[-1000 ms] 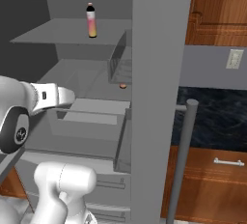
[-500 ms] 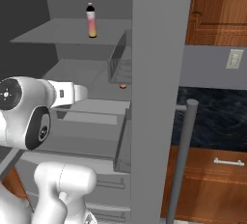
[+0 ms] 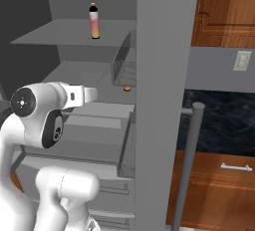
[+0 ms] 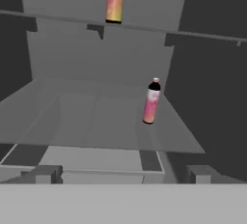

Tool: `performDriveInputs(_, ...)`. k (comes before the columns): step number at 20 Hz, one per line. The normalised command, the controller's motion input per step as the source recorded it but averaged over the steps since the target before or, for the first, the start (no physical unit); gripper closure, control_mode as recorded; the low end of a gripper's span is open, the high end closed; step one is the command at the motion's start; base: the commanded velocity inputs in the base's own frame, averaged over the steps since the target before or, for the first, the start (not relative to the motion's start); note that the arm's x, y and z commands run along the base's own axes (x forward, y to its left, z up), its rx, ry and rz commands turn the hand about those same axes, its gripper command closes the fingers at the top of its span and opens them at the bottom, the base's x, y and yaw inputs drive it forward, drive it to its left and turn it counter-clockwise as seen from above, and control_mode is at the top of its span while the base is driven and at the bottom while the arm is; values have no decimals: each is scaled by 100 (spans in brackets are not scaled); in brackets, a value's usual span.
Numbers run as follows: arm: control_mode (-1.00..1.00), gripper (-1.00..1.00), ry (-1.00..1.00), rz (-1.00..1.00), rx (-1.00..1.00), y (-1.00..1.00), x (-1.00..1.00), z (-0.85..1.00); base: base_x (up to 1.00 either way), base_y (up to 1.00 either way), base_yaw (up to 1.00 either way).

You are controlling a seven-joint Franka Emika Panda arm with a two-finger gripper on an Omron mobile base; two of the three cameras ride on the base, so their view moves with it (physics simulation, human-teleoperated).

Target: Open the fridge, grab two sodas, and place both sodas inside the bowl with ice on the dining counter.

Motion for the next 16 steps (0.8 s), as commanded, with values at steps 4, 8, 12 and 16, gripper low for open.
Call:
performDriveInputs(4,-100,-100,0,-3,0,0,10,-1,0,0,0)
performDriveInputs(8,-100,-100,0,-4,0,0,21,0,0,0,0)
performDriveInputs(12,-100,-100,0,-9,0,-2,33,0,0,0,0)
performDriveInputs(16,-100,-100,0,-7,0,-9,41,-1,0,0,0)
